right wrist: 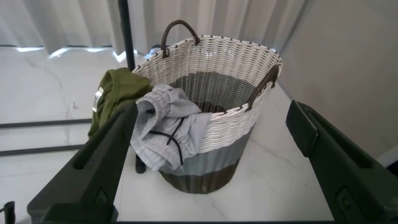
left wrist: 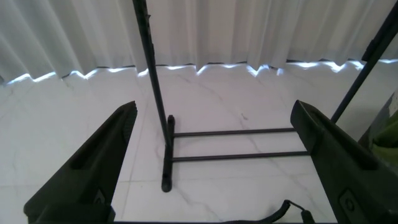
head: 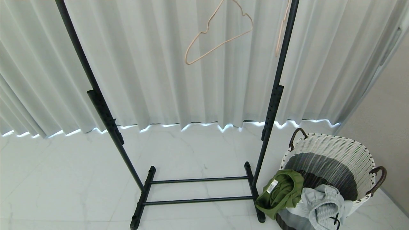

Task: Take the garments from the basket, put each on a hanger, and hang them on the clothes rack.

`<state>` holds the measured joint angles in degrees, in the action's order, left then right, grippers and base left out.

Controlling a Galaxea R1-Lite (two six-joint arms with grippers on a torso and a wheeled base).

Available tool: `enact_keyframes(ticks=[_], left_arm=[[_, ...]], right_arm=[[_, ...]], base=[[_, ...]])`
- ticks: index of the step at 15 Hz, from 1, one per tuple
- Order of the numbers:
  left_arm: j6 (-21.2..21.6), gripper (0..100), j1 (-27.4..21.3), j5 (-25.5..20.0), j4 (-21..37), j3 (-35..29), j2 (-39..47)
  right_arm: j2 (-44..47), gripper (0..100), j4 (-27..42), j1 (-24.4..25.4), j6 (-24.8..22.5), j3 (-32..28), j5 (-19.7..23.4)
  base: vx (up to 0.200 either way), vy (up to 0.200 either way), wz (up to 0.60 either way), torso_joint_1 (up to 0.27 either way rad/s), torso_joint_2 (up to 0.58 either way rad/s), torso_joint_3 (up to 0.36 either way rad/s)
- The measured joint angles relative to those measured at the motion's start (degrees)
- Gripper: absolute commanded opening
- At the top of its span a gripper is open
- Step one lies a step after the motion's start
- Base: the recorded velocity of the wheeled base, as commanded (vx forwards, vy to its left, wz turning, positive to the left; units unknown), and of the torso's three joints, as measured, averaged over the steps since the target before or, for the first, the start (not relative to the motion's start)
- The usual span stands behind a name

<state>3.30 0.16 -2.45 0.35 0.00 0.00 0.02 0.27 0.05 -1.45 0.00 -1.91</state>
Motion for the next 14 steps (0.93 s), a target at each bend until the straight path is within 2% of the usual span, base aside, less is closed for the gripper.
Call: enact_keyframes(ticks=[4, 8, 11, 14], left_arm=[[0.0, 100, 0.0, 0.0, 0.0, 0.0, 0.0], [-0.2, 100, 0.0, -0.2, 0.0, 0.0, 0.0], [-1.1, 100, 0.0, -0.1, 0.1, 0.0, 0.0], [-1.2, 100, 0.0, 0.0, 0.1, 0.0, 0.0]], right_arm=[[0.0, 100, 0.0, 0.0, -1.1, 0.0, 0.1], [0.0, 100, 0.0, 0.0, 1.6, 0.0, 0.0], [0.0, 100, -0.5, 0.0, -0.1, 0.0, 0.1], [0.7, 100, -0.9, 0.4, -1.0, -3.0, 2.9]], base=[[0.2, 0.0, 0.0, -0.006, 0.01, 0.011], [0.0, 0.0, 0.0, 0.0, 0.0, 0.0], [0.0, 0.0, 0.0, 0.0, 0.0, 0.0], [0.0, 0.0, 0.0, 0.0, 0.0, 0.0]])
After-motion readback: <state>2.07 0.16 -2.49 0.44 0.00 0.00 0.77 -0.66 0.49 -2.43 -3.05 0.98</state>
